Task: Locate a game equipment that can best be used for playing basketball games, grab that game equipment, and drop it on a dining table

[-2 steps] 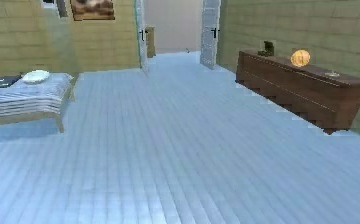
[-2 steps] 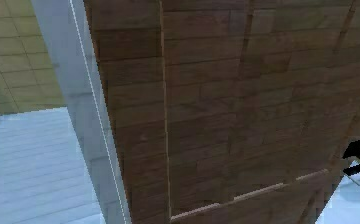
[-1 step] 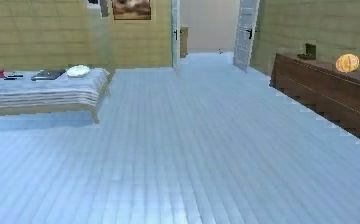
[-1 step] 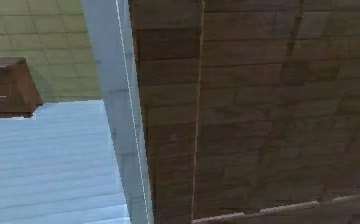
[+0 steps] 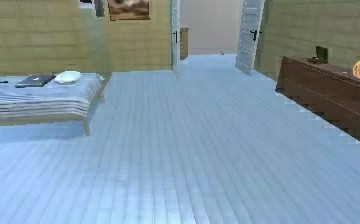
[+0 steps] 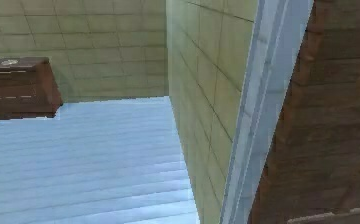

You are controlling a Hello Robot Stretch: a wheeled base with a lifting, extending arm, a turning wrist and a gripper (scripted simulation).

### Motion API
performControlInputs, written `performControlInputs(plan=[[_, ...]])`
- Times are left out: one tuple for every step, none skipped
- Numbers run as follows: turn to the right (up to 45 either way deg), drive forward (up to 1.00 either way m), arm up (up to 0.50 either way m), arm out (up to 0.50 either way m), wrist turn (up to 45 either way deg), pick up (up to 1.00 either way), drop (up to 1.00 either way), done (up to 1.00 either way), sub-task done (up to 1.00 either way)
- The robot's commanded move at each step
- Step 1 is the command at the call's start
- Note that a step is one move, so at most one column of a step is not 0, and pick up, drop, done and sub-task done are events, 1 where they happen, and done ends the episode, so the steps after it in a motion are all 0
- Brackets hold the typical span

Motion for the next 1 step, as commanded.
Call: performControlInputs(plan=[[36.0,0.00,0.00,0.00,0.0,0.00,0.00,0.00,0.00]])
